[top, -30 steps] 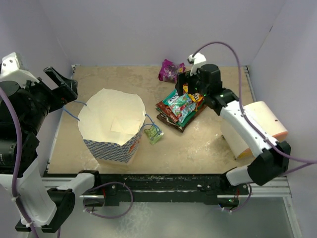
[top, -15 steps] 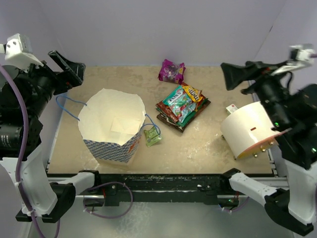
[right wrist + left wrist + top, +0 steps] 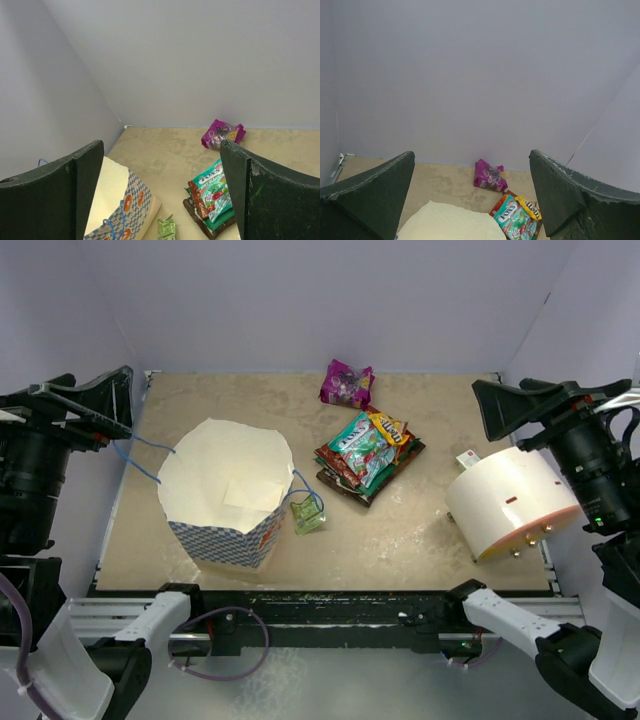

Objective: Take the snacks out of the paper bag
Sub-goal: Reset both arms

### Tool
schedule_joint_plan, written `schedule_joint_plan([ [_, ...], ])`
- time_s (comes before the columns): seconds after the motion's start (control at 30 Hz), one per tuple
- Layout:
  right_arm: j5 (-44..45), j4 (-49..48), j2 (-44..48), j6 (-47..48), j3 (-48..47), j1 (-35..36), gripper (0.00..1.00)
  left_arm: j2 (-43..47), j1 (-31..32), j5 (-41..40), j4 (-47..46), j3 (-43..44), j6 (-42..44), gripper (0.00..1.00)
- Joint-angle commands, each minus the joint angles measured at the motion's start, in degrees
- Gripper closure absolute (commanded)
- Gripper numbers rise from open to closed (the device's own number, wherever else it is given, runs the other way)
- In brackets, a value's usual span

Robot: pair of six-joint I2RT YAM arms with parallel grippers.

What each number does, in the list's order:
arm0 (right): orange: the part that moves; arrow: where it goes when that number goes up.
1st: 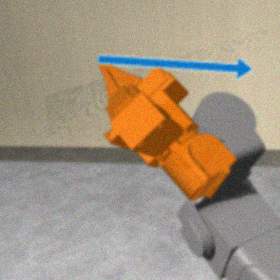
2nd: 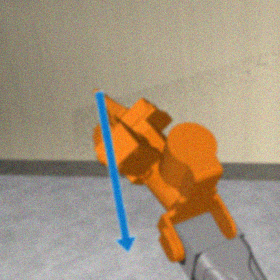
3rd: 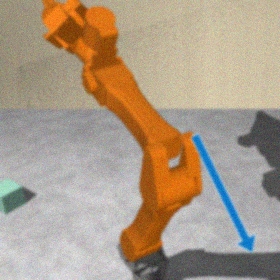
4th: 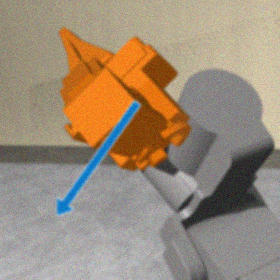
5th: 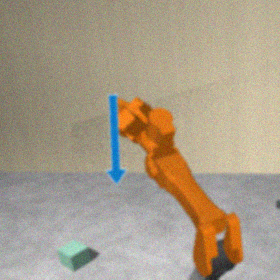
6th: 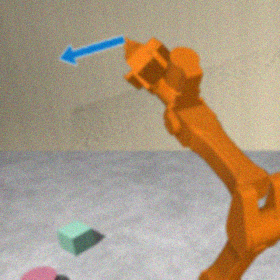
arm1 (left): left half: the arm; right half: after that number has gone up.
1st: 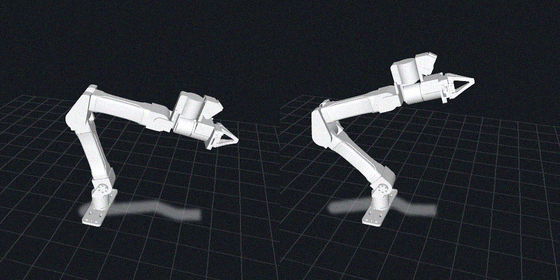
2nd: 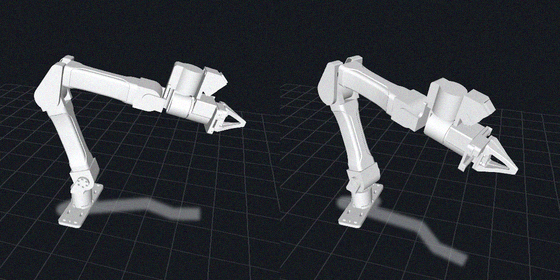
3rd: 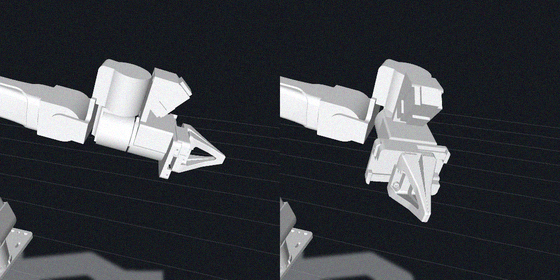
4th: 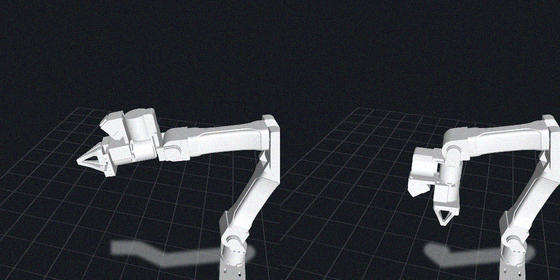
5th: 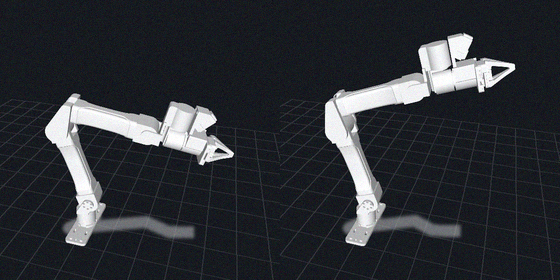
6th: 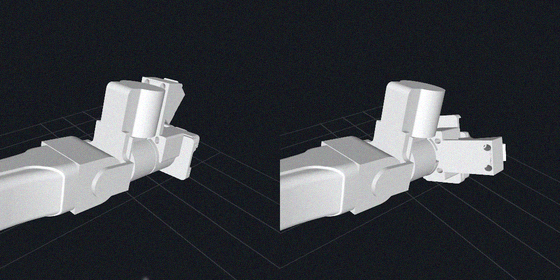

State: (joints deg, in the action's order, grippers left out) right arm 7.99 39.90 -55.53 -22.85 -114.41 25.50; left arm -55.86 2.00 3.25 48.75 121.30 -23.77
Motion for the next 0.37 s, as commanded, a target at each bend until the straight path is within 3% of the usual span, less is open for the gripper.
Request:
schedule_joint_plan([
  [0.0, 0.8, 0.3, -1.7, -0.9, -0.5, 0.1, 0.0, -1.5, -0.2, -1.4, -2.0, -0.1, 2.0, 0.01],
  [0.27, 0.2, 0.3, -1.1, 1.9, -0.2, 0.0, 0.01, -1.3, -0.2, -0.9, -1.2, -0.7, 1.9, 0.01],
  [0.33, 4.0, 2.1, -2.9, 1.1, -4.4, 0.1, 0.01, -1.5, -0.2, -0.5, -0.8, -0.6, 1.9, 0.01],
])
